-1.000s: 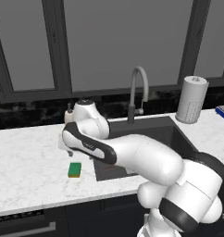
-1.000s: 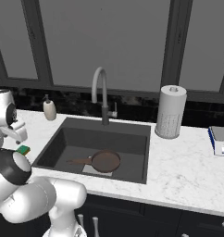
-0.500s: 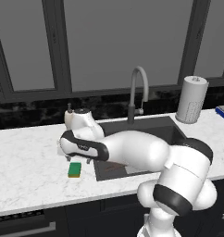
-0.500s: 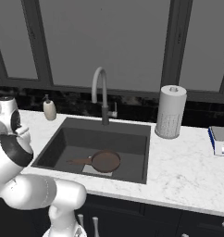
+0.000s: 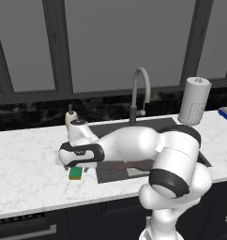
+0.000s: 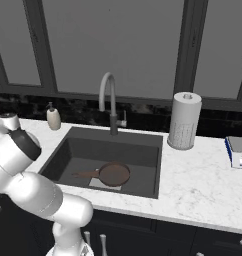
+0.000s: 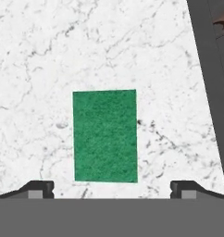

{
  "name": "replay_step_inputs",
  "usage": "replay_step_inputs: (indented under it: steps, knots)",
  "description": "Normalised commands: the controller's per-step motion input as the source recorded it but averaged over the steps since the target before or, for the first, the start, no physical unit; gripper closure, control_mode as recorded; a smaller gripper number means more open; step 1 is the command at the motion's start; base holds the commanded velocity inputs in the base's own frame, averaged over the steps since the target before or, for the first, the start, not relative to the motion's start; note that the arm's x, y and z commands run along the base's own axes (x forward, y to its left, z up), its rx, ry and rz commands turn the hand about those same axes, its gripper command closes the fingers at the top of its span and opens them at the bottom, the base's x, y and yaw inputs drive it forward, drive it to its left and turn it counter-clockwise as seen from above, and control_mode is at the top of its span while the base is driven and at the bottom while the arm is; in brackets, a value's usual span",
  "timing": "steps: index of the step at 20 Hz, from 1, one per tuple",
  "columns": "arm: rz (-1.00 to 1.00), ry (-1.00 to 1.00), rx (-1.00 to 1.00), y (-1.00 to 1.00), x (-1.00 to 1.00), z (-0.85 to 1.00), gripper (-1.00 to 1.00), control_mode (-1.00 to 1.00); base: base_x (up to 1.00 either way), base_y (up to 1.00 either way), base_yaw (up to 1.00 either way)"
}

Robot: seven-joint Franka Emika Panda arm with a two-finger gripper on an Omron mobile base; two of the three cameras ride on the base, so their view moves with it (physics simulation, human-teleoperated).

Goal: Pick the pan and sponge and place them into the sink. Then turn on the water.

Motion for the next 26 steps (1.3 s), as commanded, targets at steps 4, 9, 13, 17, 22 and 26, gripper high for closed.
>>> replay_step_inputs:
  steps: [4,9,13,17,22,26]
  knots:
    - [0.02,0.00,0.00,0.00,0.01,-0.22,-1.00,-1.00,0.00,0.00,0.00]
    - [0.03,0.00,0.00,0.00,0.00,-0.14,-1.00,-1.00,0.00,0.00,0.00]
    - [0.03,0.00,0.00,0.00,0.00,-0.11,-1.00,-1.00,0.00,0.00,0.00]
    - [0.03,0.00,0.00,0.00,0.00,-0.05,-1.00,-1.00,0.00,0.00,0.00]
    - [0.02,0.00,0.00,0.00,0.01,-0.11,-1.00,-1.00,0.00,0.00,0.00]
    - [0.03,0.00,0.00,0.00,0.03,-0.20,-1.00,-1.00,0.00,0.00,0.00]
